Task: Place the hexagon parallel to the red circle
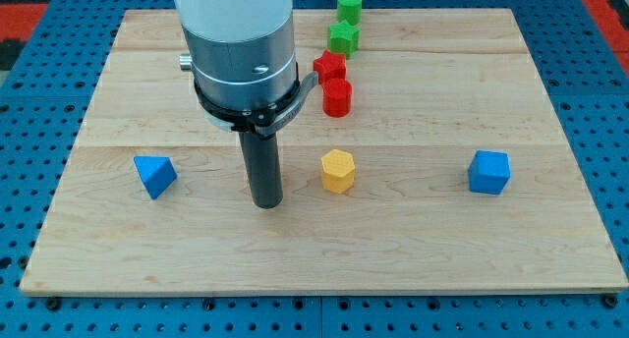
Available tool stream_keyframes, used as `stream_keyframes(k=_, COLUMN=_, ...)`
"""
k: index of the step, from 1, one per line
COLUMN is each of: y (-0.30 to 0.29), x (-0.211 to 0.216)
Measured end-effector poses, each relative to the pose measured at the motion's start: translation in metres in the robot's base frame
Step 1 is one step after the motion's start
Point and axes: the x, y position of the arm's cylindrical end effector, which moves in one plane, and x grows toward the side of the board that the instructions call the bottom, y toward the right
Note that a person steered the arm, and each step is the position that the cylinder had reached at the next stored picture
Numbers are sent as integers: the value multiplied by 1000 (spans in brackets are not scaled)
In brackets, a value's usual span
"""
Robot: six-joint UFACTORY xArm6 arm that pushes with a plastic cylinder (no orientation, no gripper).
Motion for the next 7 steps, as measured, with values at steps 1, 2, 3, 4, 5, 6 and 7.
stream_keyframes(k=1, y=0, x=0)
stream_keyframes(k=2, y=-1, x=0)
stream_keyframes(k=3, y=8, x=0)
stream_keyframes(k=4, y=25, x=0)
stream_keyframes(k=5, y=78, x=-6)
stream_keyframes(k=6, y=116, x=-36)
stream_keyframes(k=7, y=117, x=-37)
